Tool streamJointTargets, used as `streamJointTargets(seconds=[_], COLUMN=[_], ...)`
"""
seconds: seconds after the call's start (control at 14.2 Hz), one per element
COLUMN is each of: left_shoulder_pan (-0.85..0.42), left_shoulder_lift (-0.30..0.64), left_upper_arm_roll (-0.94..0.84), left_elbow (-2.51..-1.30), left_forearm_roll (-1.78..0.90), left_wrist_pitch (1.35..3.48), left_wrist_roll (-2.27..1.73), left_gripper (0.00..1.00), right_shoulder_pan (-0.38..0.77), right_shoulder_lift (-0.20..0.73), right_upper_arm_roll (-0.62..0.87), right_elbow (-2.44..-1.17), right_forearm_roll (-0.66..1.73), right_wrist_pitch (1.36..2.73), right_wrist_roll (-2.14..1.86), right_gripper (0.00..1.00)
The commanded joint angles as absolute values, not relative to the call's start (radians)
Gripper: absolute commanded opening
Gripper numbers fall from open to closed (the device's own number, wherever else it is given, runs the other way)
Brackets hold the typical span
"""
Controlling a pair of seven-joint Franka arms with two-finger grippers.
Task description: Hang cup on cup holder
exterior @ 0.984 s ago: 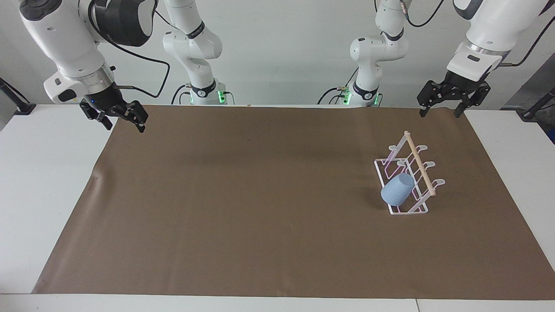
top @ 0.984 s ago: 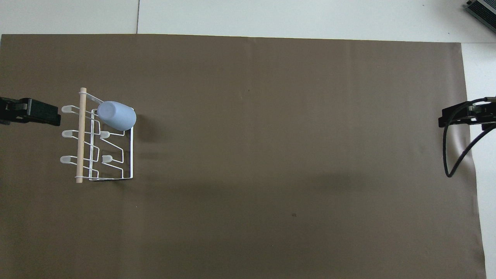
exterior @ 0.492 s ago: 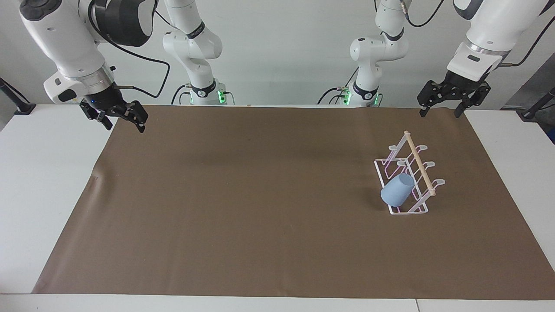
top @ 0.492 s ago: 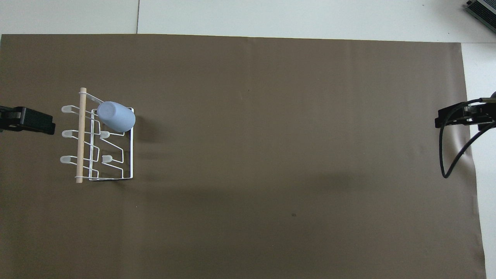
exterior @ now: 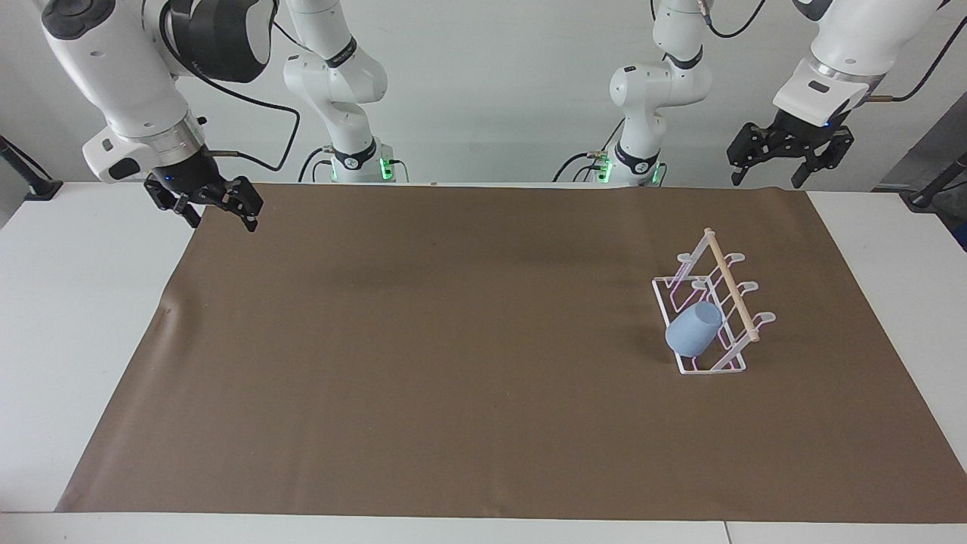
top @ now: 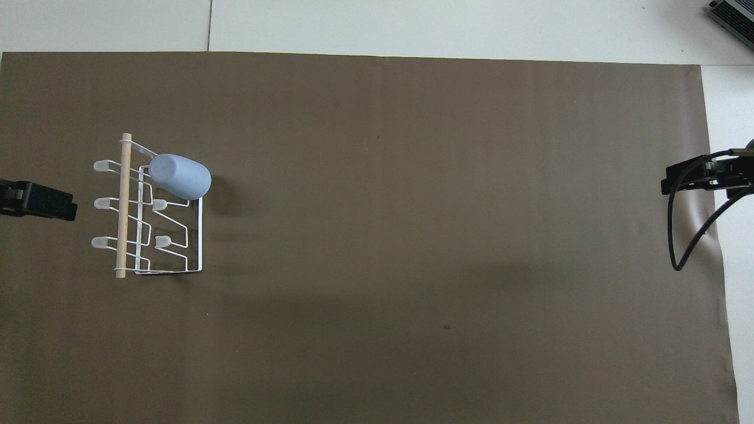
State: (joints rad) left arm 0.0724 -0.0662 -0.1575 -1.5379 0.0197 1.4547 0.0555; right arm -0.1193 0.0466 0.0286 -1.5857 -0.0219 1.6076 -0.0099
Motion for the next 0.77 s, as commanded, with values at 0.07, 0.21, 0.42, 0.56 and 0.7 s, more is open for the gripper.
streamJointTargets(seconds=[0.07,0.21,0.42,0.56,0.7], left_shoulder_pan=[0.104,0.101,0.101,0.1,0.103], left_shoulder_lift=[-0.08,-0.08,-0.081,-0.084,-0.087], left_upper_arm_roll=[-0.16,-0.16,-0.161,-0.163,-0.163], left_elbow=[-1.551,-1.548,-1.549,-1.554,-1.557], left_forearm_roll=[-0.035,-0.038,-0.034,-0.037,-0.038], left_wrist_pitch=[1.479,1.482,1.47,1.468,1.468], left_wrist_roll=[0.054,0.025,0.034,0.032,0.029], left_gripper=[1.0,1.0,1.0,1.0,1.0], right_shoulder_pan=[-0.12,-0.121,-0.12,-0.12,-0.121], right_shoulder_lift=[0.032,0.032,0.032,0.032,0.032], right_upper_arm_roll=[0.028,0.028,0.028,0.028,0.028], right_elbow=[-1.606,-1.606,-1.606,-1.606,-1.606], right_forearm_roll=[-0.018,-0.018,-0.018,-0.018,-0.018], right_wrist_pitch=[1.618,1.618,1.618,1.618,1.618], right_wrist_roll=[-0.034,-0.034,-0.034,-0.034,-0.034], right_gripper=[1.0,1.0,1.0,1.0,1.0])
